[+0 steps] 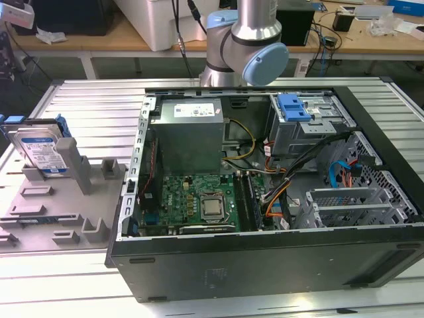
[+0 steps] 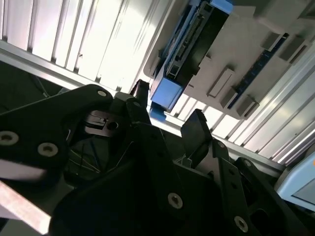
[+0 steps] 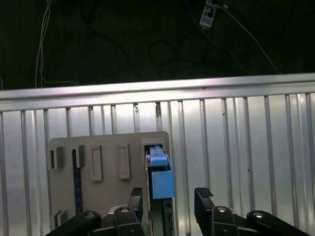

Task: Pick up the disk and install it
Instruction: 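Pick up the disk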

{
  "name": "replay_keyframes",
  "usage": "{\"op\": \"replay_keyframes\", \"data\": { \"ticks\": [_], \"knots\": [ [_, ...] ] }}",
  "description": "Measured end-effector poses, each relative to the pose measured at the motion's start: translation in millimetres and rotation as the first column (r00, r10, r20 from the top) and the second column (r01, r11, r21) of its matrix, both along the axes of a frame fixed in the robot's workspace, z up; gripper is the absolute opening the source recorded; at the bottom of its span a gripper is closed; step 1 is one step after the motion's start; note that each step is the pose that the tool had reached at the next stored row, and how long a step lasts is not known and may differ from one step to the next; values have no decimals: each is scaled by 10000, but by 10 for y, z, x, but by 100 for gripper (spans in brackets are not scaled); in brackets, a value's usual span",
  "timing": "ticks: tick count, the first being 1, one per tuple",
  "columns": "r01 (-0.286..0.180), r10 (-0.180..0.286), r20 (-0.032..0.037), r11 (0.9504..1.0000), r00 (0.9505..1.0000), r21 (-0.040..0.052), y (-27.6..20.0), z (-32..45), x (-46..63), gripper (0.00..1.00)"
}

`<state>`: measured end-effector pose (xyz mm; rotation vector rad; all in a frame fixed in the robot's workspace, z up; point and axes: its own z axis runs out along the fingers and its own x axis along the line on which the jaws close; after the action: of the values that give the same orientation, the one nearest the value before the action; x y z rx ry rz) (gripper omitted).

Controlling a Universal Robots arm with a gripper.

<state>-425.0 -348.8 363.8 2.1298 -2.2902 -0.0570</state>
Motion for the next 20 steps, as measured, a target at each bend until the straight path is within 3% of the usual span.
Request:
{"op": "replay_keyframes", "data": {
  "ticks": [11,20],
  "knots": [
    [482,-482,0,9988,9988,0,-26,-65,0,54],
    [209,-209,0,9998,9998,-17,-26,-93,-2,54]
  ]
}}
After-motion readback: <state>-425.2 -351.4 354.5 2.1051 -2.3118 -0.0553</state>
